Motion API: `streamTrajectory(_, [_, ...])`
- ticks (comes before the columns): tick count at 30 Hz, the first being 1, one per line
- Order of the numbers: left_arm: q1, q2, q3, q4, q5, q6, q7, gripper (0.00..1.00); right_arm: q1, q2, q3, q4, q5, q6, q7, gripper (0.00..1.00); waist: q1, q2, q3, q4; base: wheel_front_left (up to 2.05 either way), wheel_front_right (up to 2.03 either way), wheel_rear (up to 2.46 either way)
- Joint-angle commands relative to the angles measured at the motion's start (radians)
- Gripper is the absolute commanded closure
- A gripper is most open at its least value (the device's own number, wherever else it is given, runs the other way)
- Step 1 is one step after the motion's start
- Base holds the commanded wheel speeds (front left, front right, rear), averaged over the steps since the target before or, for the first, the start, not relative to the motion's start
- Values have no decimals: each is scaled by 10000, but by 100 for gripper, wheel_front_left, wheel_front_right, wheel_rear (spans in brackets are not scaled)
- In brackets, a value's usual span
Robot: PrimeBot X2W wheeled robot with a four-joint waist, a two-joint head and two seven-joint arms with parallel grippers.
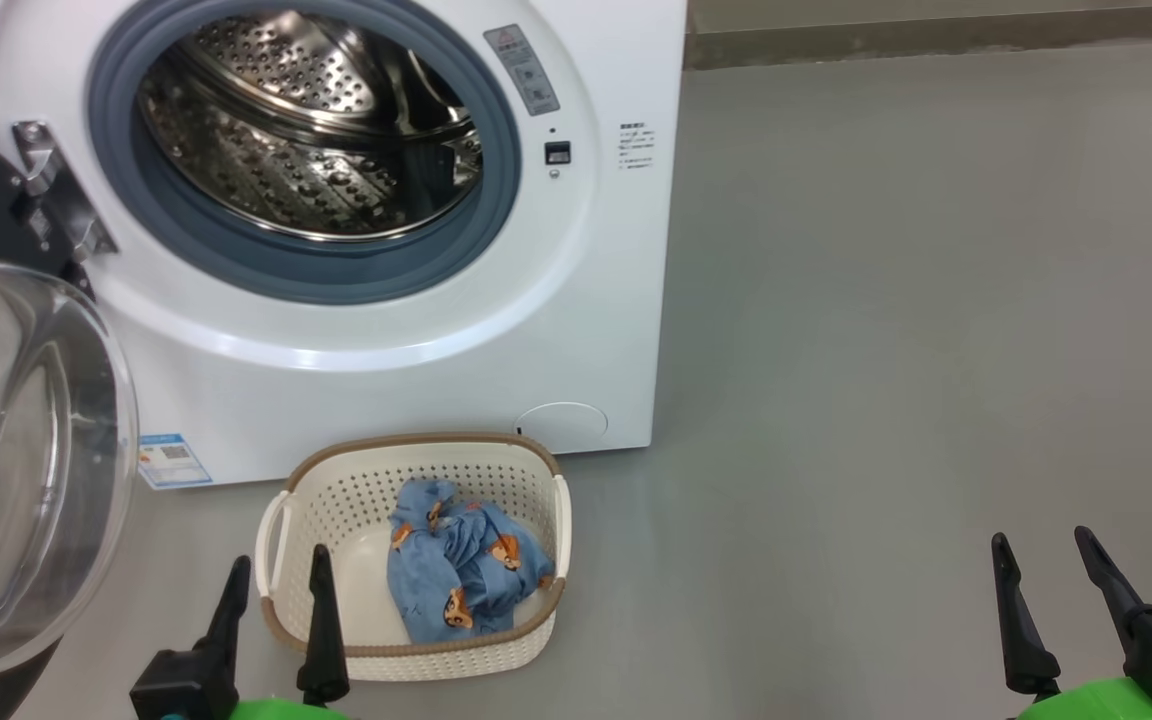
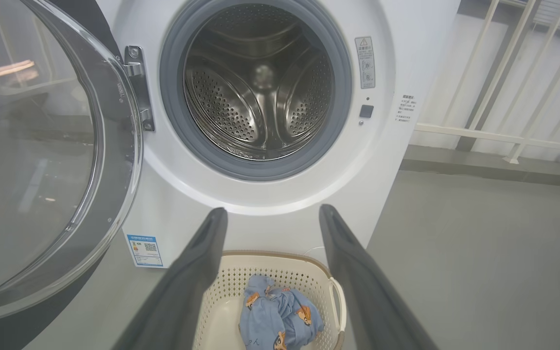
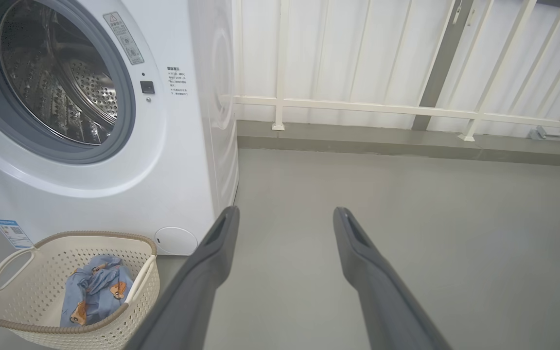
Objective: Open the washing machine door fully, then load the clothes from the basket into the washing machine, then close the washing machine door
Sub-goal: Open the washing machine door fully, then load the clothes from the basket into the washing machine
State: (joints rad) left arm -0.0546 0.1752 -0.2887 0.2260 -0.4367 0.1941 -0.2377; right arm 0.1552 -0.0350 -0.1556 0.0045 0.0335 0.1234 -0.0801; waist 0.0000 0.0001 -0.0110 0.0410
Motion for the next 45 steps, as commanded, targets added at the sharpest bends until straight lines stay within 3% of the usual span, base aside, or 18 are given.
streamTrajectory(1, [-382,151,299,-139,123,16,-88,0,-91,-152,220,-338,-79,73,-4,0,0,-1,-28,-123,0,0,0])
streamTrajectory(22, [-612,101,92,315,310,61,-180,0,-55,-152,214,-369,62,73,26,0,0,-1,1,-77,6,-6,0])
streamTrajectory(45, [-753,176,108,429,257,207,-203,0,-165,-152,194,-284,127,73,-4,0,0,-1,98,21,104,-103,0])
